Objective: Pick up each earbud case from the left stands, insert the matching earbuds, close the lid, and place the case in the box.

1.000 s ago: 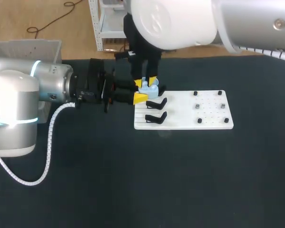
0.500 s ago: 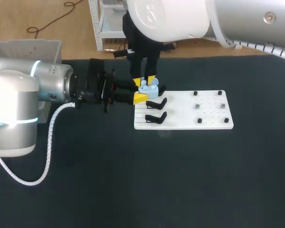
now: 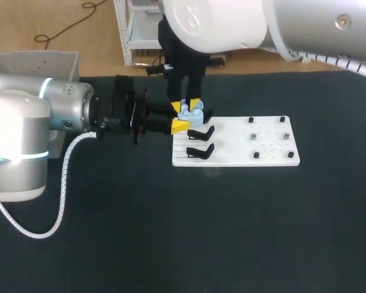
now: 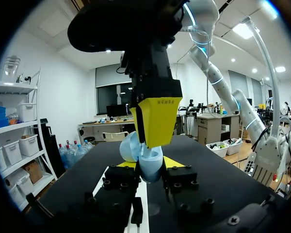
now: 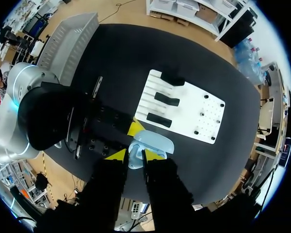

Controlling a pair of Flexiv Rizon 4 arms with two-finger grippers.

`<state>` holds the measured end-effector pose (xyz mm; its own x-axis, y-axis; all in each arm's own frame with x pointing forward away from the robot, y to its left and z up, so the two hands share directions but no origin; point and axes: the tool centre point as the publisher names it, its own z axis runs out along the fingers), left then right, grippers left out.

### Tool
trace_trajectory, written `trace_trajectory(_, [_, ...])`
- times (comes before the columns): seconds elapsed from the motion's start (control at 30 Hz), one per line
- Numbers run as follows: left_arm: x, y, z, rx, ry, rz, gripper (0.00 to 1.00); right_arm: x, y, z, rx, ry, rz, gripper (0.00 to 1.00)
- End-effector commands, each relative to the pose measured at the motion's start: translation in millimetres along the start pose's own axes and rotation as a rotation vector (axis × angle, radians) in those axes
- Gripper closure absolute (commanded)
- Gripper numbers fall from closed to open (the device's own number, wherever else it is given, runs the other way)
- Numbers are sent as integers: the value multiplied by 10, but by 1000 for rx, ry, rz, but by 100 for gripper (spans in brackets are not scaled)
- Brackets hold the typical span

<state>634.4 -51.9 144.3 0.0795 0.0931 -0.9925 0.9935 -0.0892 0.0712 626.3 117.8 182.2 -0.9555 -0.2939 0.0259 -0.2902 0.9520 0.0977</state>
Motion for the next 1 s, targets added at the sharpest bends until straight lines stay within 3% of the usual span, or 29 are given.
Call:
trace_trajectory(0.03, [5,-8,3,-4,-2,3,100,-2,-2,20,-3,2,-2,100])
trace_trajectory(0.4, [5,-8,3,-4,-2,3,100,-22,12,42,-13,7,-13,100])
trace_trajectory(0.43, [5,-8,3,-4,-2,3,100,-23,12,44,-13,7,-12,95])
trace_trajectory(0.47, [5,-8,3,-4,-2,3,100,-24,13,45,-13,8,-12,83])
trace_trajectory(0.5, [5,-8,3,-4,-2,3,100,-25,13,47,-13,8,-11,61])
trace_trajectory(0.53, [5,-8,3,-4,-2,3,100,-26,13,47,-13,8,-10,51])
trace_trajectory(0.57, [5,-8,3,-4,-2,3,100,-26,13,48,-13,6,-9,0])
trace_trajectory(1.0, [5,-8,3,-4,-2,3,100,86,37,-144,-30,-34,-22,0])
